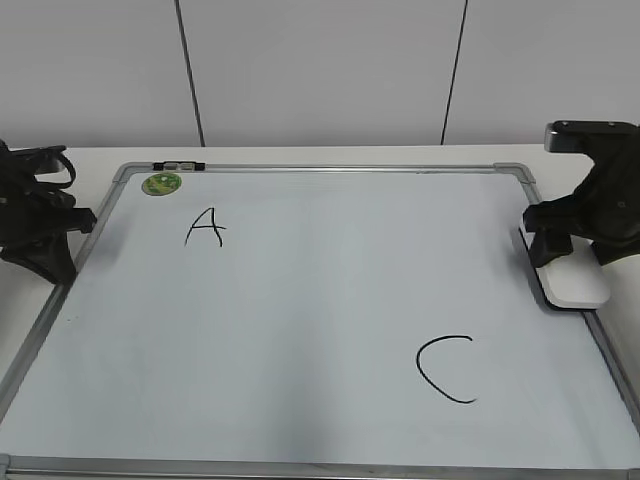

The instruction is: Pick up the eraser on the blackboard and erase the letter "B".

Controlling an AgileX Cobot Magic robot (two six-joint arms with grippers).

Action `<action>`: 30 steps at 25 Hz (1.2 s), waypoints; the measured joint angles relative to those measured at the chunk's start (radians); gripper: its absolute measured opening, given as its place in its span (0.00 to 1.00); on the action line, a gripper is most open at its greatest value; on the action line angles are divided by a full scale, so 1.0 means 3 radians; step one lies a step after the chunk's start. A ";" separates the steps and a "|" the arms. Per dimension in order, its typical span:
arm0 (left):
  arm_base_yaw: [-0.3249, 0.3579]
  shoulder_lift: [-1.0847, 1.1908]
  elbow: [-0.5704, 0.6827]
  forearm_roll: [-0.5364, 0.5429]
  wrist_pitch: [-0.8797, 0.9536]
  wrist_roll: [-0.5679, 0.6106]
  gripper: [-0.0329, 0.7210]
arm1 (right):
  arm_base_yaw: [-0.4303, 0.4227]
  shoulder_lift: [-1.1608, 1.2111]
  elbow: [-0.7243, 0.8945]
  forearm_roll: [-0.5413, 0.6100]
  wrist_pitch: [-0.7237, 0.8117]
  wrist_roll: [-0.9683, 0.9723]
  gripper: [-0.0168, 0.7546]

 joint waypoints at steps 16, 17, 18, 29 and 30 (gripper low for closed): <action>0.0000 0.0000 0.0000 0.0000 -0.0005 0.0000 0.06 | 0.0000 0.0186 0.0000 0.0120 -0.0061 -0.0099 0.79; 0.0000 0.0000 0.0000 0.0000 -0.0005 0.0000 0.06 | 0.0000 0.0186 0.0000 0.0129 -0.0054 -0.0099 0.80; 0.0000 0.0000 0.0000 0.0000 -0.0005 0.0000 0.06 | 0.0000 0.0191 0.0000 0.0136 -0.0039 -0.0099 0.80; 0.0000 0.0000 0.0000 0.0000 -0.0005 0.0000 0.07 | 0.0000 -0.0145 -0.0212 -0.0096 0.0338 -0.0099 0.81; 0.0000 0.0000 0.0000 0.0000 -0.0005 0.0000 0.08 | 0.0000 -0.0208 -0.0261 -0.0134 0.0414 -0.0099 0.81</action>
